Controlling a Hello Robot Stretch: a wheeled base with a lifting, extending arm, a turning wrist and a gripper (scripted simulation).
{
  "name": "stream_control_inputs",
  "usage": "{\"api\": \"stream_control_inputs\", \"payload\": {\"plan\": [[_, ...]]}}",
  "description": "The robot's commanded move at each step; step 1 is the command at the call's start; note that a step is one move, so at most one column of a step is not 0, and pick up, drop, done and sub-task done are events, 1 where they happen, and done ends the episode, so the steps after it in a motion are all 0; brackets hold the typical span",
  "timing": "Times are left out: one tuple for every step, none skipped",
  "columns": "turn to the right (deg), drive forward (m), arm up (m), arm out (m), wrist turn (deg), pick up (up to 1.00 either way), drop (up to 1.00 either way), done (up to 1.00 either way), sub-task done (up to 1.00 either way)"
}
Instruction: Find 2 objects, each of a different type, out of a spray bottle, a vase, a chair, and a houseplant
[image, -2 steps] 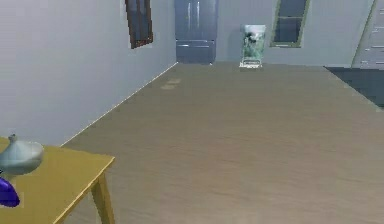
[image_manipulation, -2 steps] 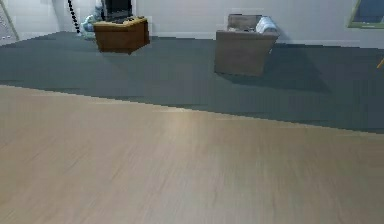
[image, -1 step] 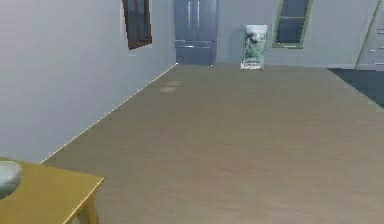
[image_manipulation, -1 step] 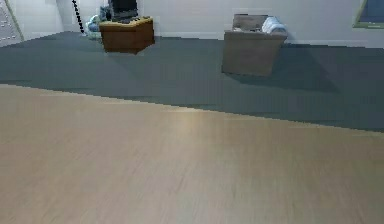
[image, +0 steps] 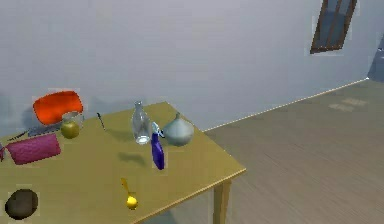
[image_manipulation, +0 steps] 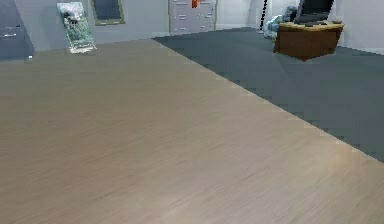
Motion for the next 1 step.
{"api": "stream_control_inputs", "payload": {"plan": [[0.0,0.0,0.0,0.0,0.0,0.0,0.0,1.0,0.0]]}}
